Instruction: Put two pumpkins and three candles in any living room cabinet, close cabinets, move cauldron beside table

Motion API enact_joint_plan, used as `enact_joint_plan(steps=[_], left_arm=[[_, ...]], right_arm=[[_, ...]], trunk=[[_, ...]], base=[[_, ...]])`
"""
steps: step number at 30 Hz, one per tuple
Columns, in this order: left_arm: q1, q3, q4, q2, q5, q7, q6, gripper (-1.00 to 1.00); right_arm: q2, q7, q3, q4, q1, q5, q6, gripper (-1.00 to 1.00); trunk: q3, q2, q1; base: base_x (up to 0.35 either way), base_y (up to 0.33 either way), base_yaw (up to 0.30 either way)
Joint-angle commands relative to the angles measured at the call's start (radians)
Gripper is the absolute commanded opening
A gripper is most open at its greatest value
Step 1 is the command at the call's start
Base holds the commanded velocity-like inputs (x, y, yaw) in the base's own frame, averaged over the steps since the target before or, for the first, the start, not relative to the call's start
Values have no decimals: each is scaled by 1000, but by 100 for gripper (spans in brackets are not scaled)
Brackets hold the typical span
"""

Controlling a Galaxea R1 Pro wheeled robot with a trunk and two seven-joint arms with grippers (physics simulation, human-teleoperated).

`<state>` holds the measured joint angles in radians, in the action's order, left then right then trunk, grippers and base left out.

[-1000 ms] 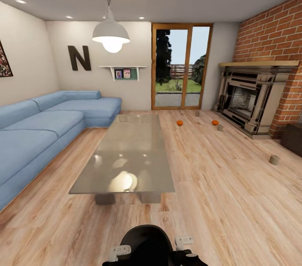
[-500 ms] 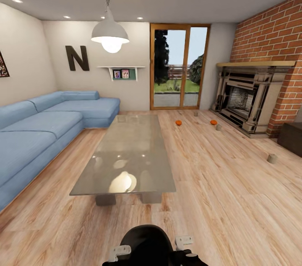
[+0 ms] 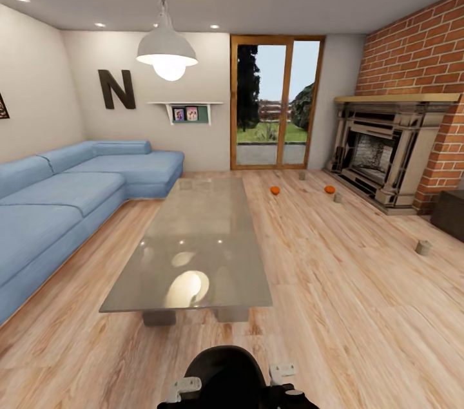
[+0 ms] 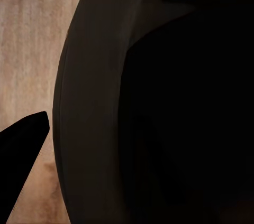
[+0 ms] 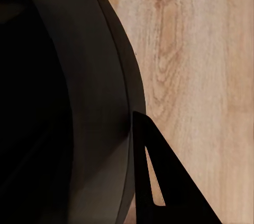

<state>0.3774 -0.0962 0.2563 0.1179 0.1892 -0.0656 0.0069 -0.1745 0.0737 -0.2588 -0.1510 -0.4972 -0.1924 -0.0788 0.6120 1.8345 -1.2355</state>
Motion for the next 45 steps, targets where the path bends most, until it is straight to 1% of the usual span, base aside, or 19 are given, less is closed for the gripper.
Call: enact_joint_plan(steps=[1, 17, 41, 45], left_arm=[[1, -9, 5, -1, 12, 3, 1, -100], [1, -10, 4, -1, 12, 4, 1, -100], [1, -8, 6, -1, 12, 7, 1, -100], [1, -9, 6, -1, 12, 7, 1, -100]], right_arm=[[0, 6, -27, 1, 0, -25, -6, -100], [0, 6, -27, 1, -1, -25, -6, -100], [0, 6, -27, 1, 0, -25, -6, -100], [0, 6, -27, 1, 0, -25, -6, -100]], trunk=[[1, 1, 0], [1, 1, 0], [1, 1, 0], [13, 29, -16]], base=[[265, 0, 0], [232, 0, 0], [7, 0, 0], [0, 0, 0]])
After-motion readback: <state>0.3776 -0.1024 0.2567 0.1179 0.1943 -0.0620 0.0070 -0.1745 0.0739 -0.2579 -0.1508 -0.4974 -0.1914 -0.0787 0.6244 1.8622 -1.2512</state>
